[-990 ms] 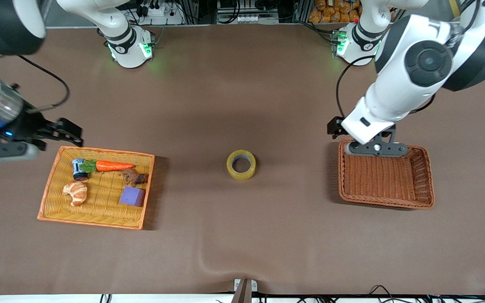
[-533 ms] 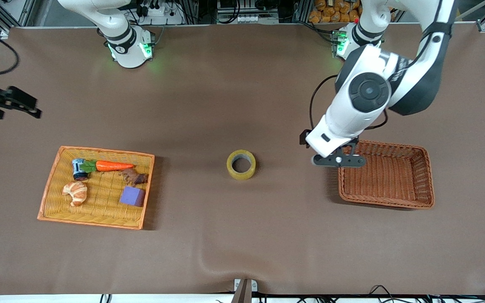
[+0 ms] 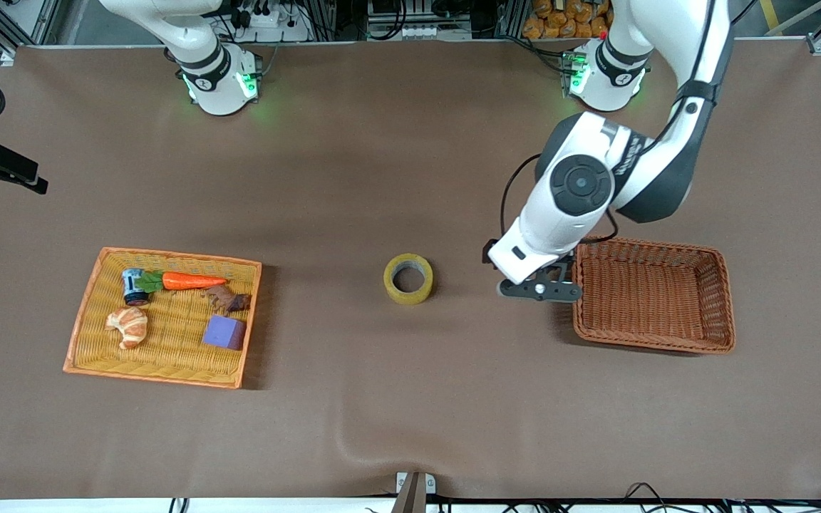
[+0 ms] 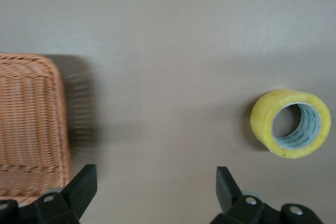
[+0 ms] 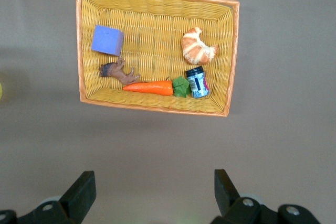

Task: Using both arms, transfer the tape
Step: 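Lower the left gripper onto the tape roll and grasp it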

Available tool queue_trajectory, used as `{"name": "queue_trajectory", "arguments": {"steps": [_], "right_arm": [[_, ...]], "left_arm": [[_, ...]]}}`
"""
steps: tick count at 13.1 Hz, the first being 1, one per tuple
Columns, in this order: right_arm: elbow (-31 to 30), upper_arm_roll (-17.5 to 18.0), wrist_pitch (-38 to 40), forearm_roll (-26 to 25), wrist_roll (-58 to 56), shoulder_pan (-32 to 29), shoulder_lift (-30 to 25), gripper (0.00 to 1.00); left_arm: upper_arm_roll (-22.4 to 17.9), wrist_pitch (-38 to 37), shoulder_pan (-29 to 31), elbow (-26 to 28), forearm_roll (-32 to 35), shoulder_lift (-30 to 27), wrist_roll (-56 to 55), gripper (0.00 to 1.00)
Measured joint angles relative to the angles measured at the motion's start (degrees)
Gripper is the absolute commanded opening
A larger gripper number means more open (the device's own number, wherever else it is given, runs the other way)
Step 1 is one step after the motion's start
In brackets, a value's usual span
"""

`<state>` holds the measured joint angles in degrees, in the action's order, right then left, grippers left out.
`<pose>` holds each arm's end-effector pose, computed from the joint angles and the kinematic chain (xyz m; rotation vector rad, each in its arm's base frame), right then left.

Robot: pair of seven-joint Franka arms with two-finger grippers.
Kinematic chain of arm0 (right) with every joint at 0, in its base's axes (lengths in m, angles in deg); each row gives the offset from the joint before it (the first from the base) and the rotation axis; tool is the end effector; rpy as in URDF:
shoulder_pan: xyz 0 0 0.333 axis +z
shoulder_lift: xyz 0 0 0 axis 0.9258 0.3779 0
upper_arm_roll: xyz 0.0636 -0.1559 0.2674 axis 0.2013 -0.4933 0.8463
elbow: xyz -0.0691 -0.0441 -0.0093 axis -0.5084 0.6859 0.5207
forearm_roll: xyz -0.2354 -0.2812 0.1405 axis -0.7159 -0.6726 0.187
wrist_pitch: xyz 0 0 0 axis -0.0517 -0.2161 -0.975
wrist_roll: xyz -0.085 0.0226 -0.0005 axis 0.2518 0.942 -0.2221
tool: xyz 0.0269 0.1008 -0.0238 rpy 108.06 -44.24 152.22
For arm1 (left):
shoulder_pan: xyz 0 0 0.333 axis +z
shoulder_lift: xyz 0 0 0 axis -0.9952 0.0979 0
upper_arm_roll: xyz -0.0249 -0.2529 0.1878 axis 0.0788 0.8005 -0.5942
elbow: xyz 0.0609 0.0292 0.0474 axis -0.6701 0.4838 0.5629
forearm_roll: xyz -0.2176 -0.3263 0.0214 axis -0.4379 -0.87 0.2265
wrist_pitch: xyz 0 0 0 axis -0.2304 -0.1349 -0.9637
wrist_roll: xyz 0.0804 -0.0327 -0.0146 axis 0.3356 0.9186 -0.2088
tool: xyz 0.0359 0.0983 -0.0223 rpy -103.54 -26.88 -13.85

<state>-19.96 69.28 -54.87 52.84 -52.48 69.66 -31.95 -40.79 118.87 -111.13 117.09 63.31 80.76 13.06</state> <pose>0.5450 -0.0596 0.6187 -3.1006 0.0034 0.0991 0.5954 -0.3412 0.3844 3.1301 -0.1595 -0.0640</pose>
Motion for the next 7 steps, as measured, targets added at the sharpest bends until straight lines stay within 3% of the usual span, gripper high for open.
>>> {"name": "queue_trajectory", "arguments": {"steps": [7], "right_arm": [[0.0,0.1,0.2,-0.4,1.4,0.0,0.0,1.00]], "left_arm": [[0.3,11.6,-8.4,-4.4,-0.6,12.0,-7.2,1.00]]}}
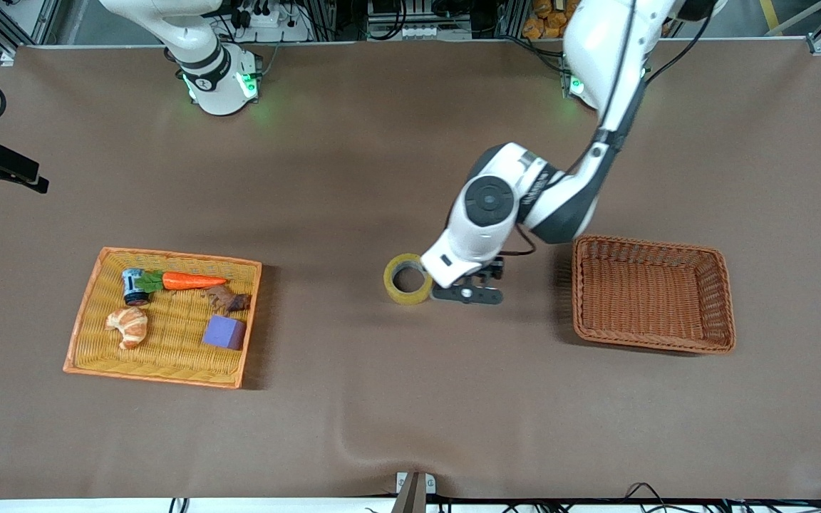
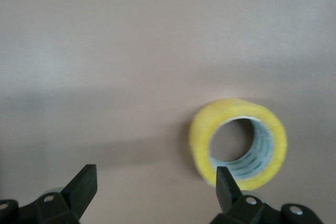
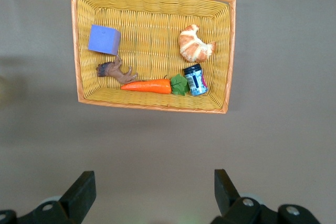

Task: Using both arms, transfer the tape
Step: 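Lower the left gripper onto the tape roll and grasp it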

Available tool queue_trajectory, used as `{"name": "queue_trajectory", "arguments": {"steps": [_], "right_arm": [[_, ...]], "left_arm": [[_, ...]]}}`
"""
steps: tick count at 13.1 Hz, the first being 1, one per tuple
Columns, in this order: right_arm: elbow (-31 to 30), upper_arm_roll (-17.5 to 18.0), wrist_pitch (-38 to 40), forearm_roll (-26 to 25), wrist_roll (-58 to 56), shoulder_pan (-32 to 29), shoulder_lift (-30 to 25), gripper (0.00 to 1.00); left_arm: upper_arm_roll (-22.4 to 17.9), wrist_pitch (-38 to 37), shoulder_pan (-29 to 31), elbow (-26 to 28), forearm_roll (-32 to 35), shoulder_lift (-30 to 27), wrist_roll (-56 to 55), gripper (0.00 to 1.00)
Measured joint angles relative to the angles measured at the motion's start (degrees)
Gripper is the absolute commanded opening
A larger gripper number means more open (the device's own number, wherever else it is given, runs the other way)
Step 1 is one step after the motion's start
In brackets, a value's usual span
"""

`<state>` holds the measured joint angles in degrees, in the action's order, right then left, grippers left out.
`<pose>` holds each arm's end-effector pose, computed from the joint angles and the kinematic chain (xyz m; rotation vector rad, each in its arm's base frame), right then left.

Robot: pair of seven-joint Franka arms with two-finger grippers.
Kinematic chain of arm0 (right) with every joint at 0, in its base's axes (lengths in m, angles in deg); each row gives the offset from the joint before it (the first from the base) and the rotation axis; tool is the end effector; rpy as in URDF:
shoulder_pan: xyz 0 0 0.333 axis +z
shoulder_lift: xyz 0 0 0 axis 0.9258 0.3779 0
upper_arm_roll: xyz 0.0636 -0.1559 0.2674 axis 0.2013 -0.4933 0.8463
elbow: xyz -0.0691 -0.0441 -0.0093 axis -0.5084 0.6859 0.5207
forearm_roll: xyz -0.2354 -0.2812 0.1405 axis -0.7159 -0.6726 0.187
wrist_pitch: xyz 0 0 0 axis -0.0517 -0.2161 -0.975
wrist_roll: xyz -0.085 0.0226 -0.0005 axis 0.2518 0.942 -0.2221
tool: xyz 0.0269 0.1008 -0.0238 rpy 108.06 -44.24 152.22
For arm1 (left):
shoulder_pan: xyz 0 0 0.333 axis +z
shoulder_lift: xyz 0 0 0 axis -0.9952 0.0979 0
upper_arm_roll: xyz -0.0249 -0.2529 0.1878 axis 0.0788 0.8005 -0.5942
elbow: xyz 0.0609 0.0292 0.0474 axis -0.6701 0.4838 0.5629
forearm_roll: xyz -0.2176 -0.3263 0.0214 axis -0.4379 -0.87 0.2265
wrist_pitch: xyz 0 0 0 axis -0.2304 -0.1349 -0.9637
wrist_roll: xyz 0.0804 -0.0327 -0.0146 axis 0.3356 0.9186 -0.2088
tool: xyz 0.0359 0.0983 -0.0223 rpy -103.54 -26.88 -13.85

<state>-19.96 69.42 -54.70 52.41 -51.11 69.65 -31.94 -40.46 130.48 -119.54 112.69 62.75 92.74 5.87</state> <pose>0.5448 -0.0592 0.6183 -3.1081 0.0374 0.1062 0.5686 -0.4504 0.2905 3.0758 -0.1762 0.0051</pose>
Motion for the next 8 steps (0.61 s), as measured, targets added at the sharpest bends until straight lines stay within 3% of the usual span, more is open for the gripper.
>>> {"name": "queue_trajectory", "arguments": {"steps": [8], "right_arm": [[1.5,0.1,0.3,0.0,0.1,-0.2,0.0,1.00]], "left_arm": [[0.1,6.4,-2.5,-0.8,-2.2,7.7,-0.5,1.00]]}}
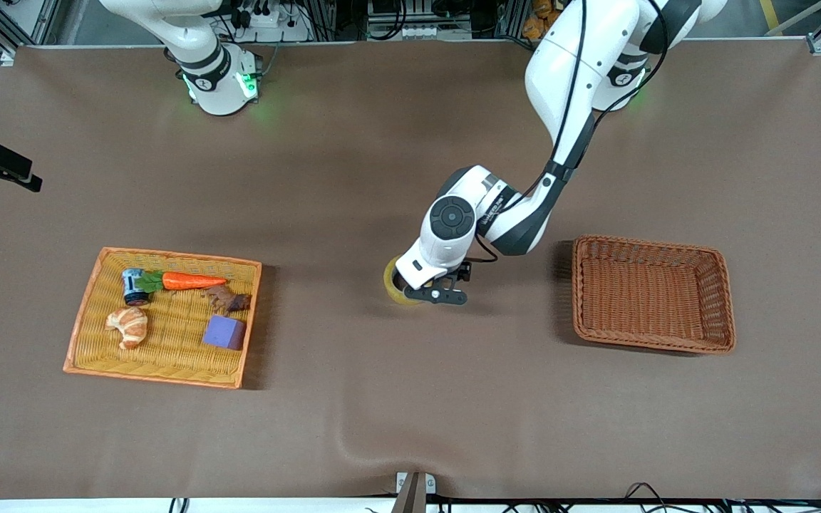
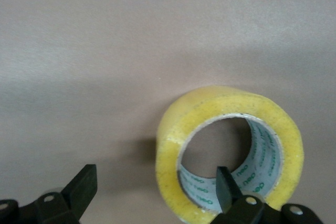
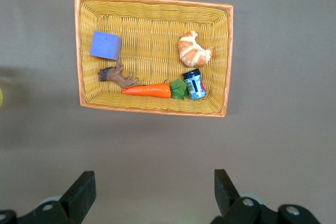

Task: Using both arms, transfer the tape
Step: 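Lower the left gripper onto the tape roll and grasp it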

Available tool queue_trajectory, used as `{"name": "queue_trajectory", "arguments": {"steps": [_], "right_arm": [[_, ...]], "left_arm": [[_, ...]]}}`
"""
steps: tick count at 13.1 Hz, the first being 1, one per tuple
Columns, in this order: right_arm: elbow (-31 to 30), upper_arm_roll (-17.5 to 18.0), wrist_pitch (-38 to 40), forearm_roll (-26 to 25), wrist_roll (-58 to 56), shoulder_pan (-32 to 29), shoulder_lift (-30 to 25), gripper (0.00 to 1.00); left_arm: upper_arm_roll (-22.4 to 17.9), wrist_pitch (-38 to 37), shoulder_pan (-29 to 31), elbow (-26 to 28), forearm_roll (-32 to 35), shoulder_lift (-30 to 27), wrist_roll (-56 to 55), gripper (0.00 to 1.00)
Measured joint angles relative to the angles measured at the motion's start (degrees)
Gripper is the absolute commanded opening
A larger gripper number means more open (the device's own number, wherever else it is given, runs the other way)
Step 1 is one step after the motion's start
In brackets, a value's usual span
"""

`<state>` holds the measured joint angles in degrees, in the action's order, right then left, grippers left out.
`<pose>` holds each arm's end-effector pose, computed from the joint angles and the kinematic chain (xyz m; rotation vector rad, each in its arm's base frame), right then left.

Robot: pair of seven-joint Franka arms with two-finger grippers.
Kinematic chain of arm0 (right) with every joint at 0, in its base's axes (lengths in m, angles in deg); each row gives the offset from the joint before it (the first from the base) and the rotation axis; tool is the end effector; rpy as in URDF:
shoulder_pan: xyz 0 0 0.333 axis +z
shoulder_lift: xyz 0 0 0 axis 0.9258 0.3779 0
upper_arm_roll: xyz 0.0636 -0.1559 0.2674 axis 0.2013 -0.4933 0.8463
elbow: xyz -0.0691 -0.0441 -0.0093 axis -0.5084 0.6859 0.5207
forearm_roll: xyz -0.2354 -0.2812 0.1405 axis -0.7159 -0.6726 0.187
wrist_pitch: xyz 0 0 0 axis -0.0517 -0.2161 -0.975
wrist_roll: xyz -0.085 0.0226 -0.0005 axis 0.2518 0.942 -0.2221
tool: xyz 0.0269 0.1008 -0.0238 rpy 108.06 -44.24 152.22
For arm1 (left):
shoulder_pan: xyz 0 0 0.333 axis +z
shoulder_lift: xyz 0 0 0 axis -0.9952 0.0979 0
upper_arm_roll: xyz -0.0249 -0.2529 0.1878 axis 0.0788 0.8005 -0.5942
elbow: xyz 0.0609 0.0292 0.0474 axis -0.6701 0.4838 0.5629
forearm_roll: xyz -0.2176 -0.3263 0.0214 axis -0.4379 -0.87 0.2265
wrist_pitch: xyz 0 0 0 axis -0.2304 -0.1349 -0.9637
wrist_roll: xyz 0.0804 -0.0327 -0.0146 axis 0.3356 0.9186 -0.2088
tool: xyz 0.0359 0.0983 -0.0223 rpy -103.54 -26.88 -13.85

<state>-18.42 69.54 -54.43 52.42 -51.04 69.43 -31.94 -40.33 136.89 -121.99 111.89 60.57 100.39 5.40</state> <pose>0.5448 -0.0601 0.6304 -3.1111 0.0415 0.0719 0.5508 -0.4785 0.2101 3.0497 -0.1827 -0.0410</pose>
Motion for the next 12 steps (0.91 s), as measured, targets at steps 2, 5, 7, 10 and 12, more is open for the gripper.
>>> {"name": "queue_trajectory", "arguments": {"steps": [2,5,7,10,12], "right_arm": [[0.1,0.0,0.0,0.0,0.1,0.0,0.0,1.00],[0.7,0.0,0.0,0.0,0.2,-0.4,0.0,1.00],[0.9,0.0,0.0,0.0,0.2,-0.5,0.0,1.00],[0.9,0.0,0.0,0.0,0.2,-0.5,0.0,1.00],[1.1,0.0,0.0,0.0,0.2,-0.6,0.0,1.00]], "left_arm": [[0.0,1.6,-0.3,-0.1,-0.3,0.5,-0.8,0.91],[0.0,3.7,-0.4,-0.2,-1.6,1.6,-0.8,0.27],[0.0,4.1,-0.4,-0.2,-1.6,2.3,-0.8,0.00],[-0.1,4.5,-0.4,-0.6,-1.6,2.7,-0.8,0.00],[-0.3,4.8,0.0,-1.9,-1.6,2.0,-0.9,0.00]]}}
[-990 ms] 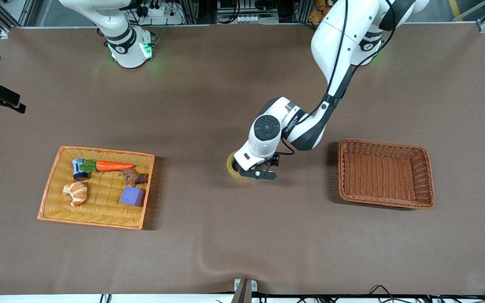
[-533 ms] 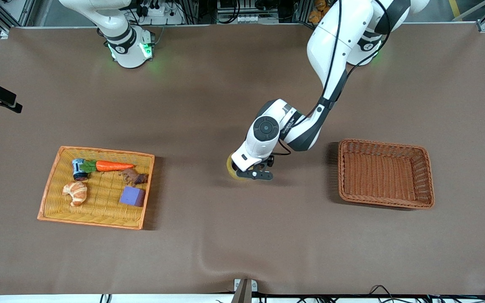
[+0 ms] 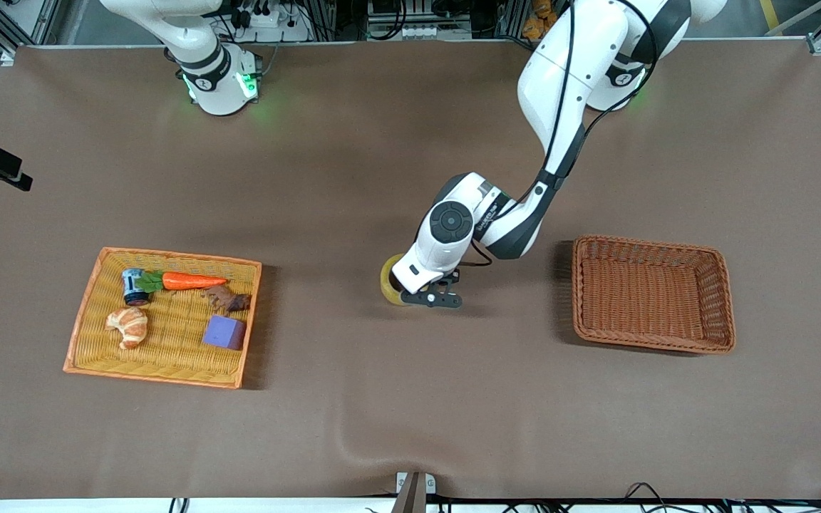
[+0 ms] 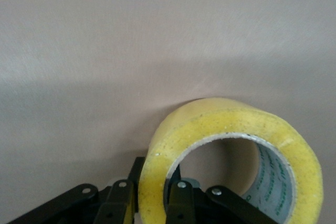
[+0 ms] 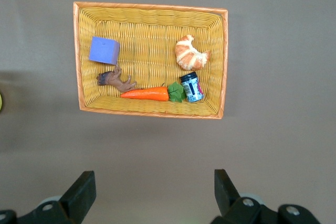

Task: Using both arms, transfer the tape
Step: 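Lower the left gripper onto the tape roll and grasp it, then carry the tape with the left gripper over the brown basket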

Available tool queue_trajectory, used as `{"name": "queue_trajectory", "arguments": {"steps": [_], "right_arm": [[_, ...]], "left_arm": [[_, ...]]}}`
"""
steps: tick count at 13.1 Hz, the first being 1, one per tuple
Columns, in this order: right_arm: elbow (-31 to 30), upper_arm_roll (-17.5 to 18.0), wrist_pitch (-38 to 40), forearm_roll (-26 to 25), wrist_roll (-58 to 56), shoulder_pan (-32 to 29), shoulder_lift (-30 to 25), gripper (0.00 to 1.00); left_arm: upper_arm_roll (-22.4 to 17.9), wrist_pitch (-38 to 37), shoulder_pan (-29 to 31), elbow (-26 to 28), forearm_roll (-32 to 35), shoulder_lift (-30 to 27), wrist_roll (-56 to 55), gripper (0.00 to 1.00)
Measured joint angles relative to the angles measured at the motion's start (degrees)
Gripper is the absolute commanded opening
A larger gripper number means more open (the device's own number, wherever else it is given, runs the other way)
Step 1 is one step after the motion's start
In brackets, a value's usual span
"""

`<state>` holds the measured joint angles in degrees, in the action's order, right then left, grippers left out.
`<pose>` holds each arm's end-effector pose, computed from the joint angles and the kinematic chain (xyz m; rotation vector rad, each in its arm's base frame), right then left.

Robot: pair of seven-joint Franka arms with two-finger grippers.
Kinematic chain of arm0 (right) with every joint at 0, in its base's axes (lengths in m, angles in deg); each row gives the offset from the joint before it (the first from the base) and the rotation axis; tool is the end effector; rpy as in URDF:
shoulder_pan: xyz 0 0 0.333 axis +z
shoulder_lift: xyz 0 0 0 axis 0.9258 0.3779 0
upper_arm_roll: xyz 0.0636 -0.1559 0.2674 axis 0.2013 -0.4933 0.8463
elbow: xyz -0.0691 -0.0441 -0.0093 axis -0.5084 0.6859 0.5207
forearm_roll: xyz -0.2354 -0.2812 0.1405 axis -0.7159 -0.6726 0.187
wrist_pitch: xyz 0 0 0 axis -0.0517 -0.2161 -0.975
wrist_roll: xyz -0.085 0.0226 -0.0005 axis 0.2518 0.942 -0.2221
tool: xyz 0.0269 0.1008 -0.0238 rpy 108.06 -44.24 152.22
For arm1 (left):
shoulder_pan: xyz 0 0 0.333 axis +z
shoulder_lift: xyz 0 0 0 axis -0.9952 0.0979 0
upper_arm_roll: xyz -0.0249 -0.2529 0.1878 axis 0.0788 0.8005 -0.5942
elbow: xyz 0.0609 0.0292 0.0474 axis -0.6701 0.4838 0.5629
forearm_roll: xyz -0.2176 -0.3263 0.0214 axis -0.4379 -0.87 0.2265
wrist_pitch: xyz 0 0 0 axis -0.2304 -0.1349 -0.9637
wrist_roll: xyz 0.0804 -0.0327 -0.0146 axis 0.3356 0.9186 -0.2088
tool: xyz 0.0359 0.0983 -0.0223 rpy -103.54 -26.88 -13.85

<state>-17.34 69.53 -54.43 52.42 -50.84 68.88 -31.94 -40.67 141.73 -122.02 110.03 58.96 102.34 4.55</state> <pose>0.5444 -0.0655 0.6392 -3.1131 0.0618 0.0426 0.5635 -0.4838 0.2074 2.9907 -0.1157 0.0433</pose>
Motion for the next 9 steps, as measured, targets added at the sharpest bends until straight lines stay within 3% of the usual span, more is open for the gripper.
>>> {"name": "queue_trajectory", "arguments": {"steps": [3,9], "right_arm": [[0.3,0.0,0.0,0.0,0.0,0.0,0.0,1.00],[0.5,0.0,0.0,0.0,0.0,0.0,0.0,1.00]], "left_arm": [[-0.4,-3.5,4.1,-0.9,0.0,-5.6,0.2,0.00],[-0.6,-22.9,18.5,-0.6,0.0,-19.6,16.6,0.00]]}}
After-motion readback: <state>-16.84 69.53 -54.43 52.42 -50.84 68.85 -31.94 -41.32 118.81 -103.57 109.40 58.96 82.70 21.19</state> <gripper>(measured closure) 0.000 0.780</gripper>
